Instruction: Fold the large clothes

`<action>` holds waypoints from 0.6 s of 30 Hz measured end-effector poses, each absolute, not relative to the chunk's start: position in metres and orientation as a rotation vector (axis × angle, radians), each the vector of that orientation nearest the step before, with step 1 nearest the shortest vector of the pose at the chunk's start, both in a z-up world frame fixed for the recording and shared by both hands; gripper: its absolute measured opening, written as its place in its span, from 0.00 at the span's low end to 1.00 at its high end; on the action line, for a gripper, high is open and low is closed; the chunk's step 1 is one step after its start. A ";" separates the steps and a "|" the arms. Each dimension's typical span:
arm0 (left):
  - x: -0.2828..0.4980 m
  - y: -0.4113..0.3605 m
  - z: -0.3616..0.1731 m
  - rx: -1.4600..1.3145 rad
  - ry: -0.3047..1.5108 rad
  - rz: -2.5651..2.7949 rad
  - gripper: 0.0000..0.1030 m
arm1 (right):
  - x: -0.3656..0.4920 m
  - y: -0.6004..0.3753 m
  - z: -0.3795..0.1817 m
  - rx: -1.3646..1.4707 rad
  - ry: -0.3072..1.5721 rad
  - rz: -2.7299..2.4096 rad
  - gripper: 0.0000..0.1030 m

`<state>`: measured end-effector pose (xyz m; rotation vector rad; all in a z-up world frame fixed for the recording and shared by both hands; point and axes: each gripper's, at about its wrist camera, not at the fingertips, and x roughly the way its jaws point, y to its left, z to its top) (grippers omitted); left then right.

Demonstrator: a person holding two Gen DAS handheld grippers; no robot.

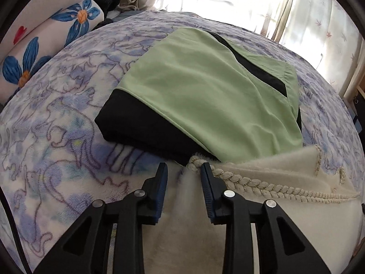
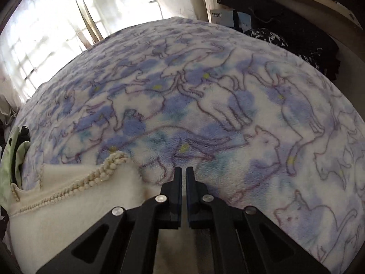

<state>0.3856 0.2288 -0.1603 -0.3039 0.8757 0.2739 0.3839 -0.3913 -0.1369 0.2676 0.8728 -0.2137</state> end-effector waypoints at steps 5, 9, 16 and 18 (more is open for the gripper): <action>0.349 0.219 -0.125 -0.262 0.816 0.222 0.28 | 0.350 -0.362 -0.105 0.274 0.826 -0.067 0.03; 0.304 0.205 -0.102 -0.186 0.799 0.179 0.28 | 0.317 -0.326 -0.092 0.257 0.845 0.057 0.03; 0.226 0.165 -0.092 -0.224 0.816 0.056 0.28 | 0.251 -0.242 -0.088 0.177 0.857 0.257 0.03; 0.213 0.150 -0.096 -0.259 0.819 0.033 0.28 | 0.234 -0.216 -0.093 0.168 0.872 0.319 0.03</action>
